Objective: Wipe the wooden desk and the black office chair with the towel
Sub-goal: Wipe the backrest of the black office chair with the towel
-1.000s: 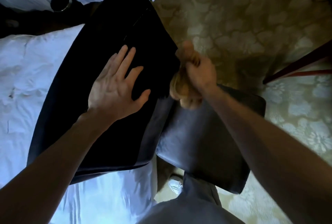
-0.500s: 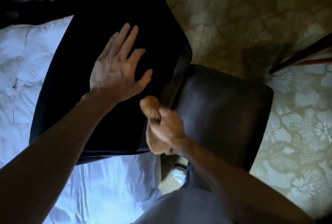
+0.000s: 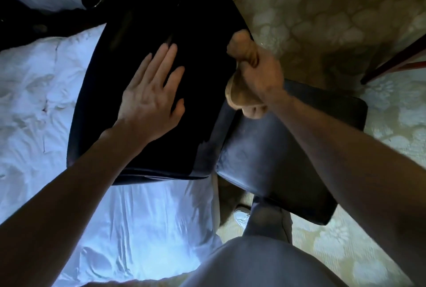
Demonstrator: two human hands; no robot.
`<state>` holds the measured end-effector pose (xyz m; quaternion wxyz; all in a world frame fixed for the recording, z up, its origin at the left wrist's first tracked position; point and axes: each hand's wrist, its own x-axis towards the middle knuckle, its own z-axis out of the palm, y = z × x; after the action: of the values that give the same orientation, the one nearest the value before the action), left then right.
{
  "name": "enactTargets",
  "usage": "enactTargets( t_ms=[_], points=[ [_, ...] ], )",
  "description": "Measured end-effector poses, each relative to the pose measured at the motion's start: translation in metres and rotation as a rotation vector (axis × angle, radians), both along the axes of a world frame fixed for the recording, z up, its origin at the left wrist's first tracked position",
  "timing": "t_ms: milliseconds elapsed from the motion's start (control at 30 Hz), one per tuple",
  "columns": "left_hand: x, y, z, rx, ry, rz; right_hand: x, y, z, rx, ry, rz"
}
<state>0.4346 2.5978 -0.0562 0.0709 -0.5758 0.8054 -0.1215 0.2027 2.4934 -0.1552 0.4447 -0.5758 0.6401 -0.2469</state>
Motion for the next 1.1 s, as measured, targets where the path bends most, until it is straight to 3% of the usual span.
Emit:
enactTargets(
  t_ms=[133,400,600,700,833,967,1100],
  points=[
    [0.016,0.055,0.0,0.056,-0.095,-0.029,0.025,0.03,-0.018,0.055,0.111,0.228],
    [0.011,0.067,-0.007,0.076,-0.127,0.012,0.056,0.241,-0.035,0.139,0.043,0.397],
    [0.01,0.061,-0.009,0.044,-0.155,-0.02,0.036,0.269,-0.034,0.129,0.1,0.612],
    [0.01,0.059,-0.008,0.036,-0.15,-0.031,0.024,0.245,-0.034,0.202,0.042,0.399],
    [0.011,0.058,-0.008,0.039,-0.153,-0.029,0.006,0.173,-0.029,0.08,-0.063,0.024],
    [0.011,0.056,-0.01,0.04,-0.161,-0.031,0.029,0.143,-0.018,0.089,-0.035,0.076],
    [0.012,0.059,-0.012,0.039,-0.191,-0.008,0.081,0.235,-0.02,0.127,-0.038,0.228]
  ],
)
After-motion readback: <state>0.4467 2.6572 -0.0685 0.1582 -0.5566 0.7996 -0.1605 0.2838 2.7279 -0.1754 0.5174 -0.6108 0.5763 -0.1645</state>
